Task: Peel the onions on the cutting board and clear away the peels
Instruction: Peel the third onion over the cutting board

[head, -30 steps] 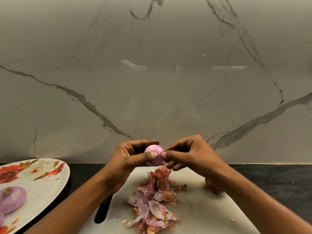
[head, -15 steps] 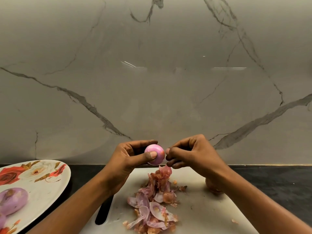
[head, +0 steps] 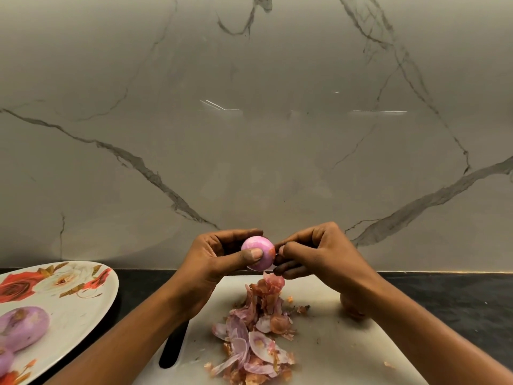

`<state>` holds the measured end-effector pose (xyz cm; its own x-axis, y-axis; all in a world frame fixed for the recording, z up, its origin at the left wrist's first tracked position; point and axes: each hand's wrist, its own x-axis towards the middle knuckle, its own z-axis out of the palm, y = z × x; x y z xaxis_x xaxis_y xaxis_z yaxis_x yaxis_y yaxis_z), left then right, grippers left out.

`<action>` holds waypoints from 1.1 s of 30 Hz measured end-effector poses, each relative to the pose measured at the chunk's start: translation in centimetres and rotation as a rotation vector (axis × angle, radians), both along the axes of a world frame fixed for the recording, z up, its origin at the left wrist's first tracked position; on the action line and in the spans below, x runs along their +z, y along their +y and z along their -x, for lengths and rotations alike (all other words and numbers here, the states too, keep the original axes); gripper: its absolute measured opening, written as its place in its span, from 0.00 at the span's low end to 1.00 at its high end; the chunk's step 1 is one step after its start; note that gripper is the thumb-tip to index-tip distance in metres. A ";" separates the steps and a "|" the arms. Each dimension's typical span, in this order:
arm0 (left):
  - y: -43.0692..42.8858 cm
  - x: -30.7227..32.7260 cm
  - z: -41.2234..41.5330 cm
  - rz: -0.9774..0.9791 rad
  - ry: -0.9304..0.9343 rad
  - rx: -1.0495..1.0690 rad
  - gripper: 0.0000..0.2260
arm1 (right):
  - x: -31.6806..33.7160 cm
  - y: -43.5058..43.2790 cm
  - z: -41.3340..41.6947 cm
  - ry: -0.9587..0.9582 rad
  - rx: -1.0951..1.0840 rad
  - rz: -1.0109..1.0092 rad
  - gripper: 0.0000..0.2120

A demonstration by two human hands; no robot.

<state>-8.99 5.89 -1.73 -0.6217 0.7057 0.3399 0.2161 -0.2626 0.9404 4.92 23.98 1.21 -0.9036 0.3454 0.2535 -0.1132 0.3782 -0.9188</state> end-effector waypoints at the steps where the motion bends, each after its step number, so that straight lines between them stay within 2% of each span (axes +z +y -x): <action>1: 0.0 0.0 0.0 0.004 0.008 0.011 0.23 | 0.0 0.0 0.0 0.000 0.010 0.002 0.06; 8: 0.2 -0.1 -0.1 0.018 0.046 0.022 0.21 | -0.6 -0.1 0.1 0.060 -0.060 -0.189 0.03; 12: 0.2 0.0 0.0 0.004 0.039 0.024 0.21 | -0.5 0.2 0.1 0.083 -0.060 -0.170 0.04; 15: 0.2 -0.1 0.1 0.004 0.057 0.052 0.23 | -0.3 0.0 0.1 0.085 -0.026 -0.101 0.10; 18: 0.2 -0.2 0.1 0.004 0.061 0.054 0.23 | -0.6 -0.4 0.2 0.050 -0.006 -0.143 0.17; 28: 0.0 0.1 0.0 0.005 0.006 0.023 0.25 | -0.4 0.0 0.1 0.083 0.054 -0.088 0.10; 33: 0.0 0.3 0.0 -0.030 -0.022 0.014 0.23 | -0.6 0.3 0.1 0.139 -0.026 -0.135 0.06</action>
